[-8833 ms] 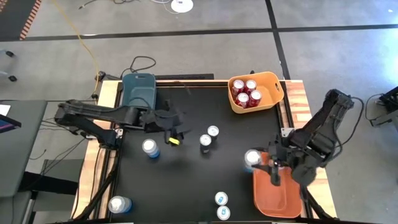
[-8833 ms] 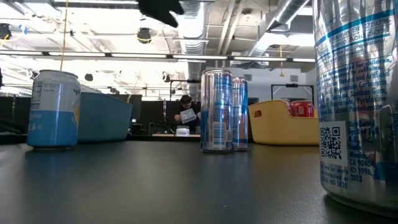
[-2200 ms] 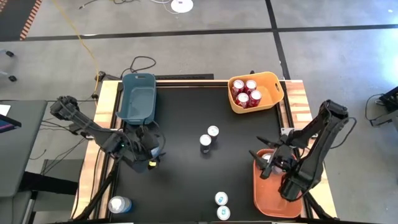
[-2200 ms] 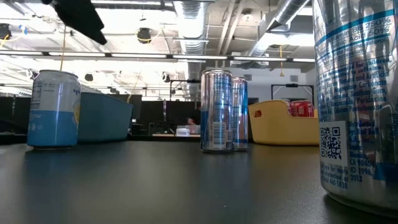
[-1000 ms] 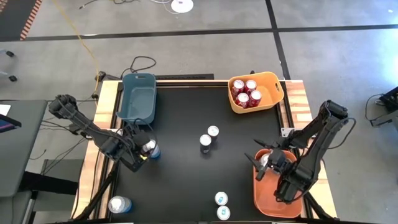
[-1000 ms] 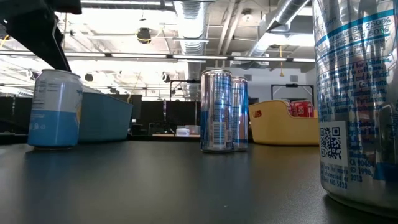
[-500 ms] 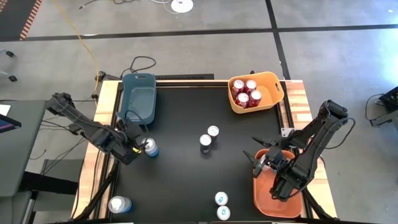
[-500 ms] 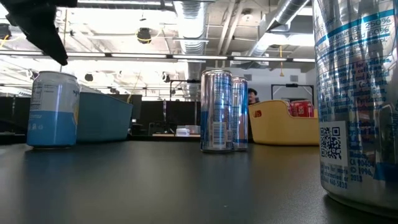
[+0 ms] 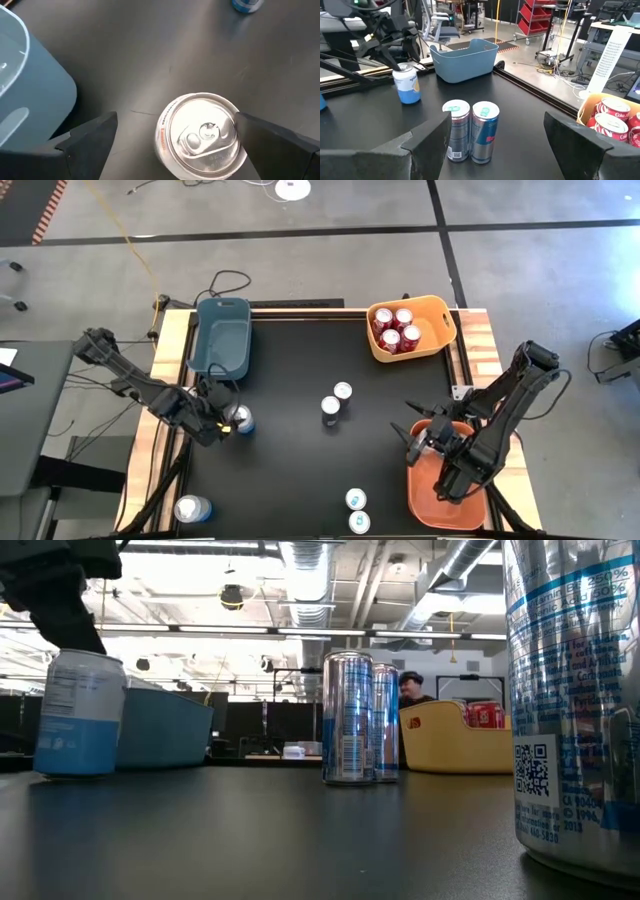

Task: Sort soda cans
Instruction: Put the top white soda can into the orange bin

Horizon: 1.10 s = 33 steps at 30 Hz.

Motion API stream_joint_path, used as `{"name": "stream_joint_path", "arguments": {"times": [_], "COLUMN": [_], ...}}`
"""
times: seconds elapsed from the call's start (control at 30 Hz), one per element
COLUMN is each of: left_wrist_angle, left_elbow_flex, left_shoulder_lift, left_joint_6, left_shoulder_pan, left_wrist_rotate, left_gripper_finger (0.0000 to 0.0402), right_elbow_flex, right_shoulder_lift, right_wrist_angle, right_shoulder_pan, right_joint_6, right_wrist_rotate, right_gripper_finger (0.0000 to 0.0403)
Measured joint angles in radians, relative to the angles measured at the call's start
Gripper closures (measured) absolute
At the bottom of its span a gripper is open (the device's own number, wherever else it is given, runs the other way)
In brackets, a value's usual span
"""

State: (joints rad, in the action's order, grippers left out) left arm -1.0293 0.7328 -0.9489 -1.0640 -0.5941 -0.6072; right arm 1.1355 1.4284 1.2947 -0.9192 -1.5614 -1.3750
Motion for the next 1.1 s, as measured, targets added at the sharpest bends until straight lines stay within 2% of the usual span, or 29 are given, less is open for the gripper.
{"name": "stream_joint_path", "arguments": {"times": [0.27, 0.43, 0.83, 1.1], "left_wrist_angle": [-0.006, -0.090, -0.083, -0.044], "left_elbow_flex": [-0.003, 0.033, 0.053, 0.053], "left_shoulder_lift": [0.006, 0.019, 0.041, 0.042], "left_joint_6": [0.024, 0.016, 0.043, 0.089], "left_shoulder_pan": [0.000, 0.005, 0.006, 0.006], "left_wrist_rotate": [-0.004, -0.022, -0.015, 0.065], "left_gripper_finger": [0.0001, 0.0001, 0.0001, 0.0002], "right_elbow_flex": [0.000, 0.000, 0.000, 0.000], "right_shoulder_lift": [0.000, 0.000, 0.000, 0.000], "right_wrist_angle": [-0.002, -0.001, -0.007, -0.009], "right_shoulder_pan": [0.000, 0.000, 0.000, 0.003], "right_joint_6": [0.000, 0.000, -0.001, -0.001], "right_wrist_rotate": [0.000, 0.000, 0.000, -0.001], "right_gripper_finger": [0.0070, 0.0070, 0.0070, 0.0070]}}
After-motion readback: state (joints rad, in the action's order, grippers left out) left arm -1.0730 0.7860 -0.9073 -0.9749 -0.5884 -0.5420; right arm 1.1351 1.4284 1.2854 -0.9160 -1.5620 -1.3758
